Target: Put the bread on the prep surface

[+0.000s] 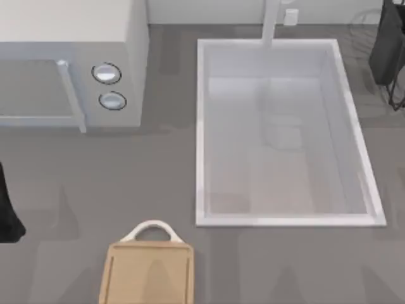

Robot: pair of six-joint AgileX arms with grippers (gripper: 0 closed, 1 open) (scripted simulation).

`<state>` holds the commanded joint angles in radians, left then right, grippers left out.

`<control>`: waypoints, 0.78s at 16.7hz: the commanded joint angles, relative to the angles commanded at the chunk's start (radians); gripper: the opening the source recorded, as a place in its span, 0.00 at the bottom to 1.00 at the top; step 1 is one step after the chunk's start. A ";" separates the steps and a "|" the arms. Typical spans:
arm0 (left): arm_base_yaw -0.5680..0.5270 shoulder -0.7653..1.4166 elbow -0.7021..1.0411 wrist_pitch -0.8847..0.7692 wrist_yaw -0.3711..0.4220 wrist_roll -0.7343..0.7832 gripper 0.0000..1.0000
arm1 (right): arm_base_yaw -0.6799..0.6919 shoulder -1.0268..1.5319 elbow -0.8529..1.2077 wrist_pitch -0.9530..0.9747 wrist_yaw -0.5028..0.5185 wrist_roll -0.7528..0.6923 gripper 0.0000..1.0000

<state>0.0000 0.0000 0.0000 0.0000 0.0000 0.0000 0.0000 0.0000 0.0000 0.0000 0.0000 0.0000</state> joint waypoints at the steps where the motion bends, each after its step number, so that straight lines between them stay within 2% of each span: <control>1: 0.000 0.000 0.000 0.000 0.000 0.000 1.00 | 0.000 0.000 0.000 0.000 0.000 0.000 1.00; 4: 0.000 0.000 0.000 0.000 0.000 0.000 1.00 | -0.004 0.031 0.030 -0.021 0.001 -0.004 1.00; 7: 0.000 0.000 0.000 0.000 0.000 0.000 1.00 | -0.015 0.157 0.149 -0.102 0.002 -0.018 1.00; 13: 0.000 0.000 0.000 0.000 0.000 0.000 1.00 | -0.049 0.683 0.537 -0.385 0.001 -0.065 1.00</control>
<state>0.0000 0.0000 0.0000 0.0000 0.0000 0.0000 -0.0493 0.6828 0.5372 -0.3853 0.0007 -0.0647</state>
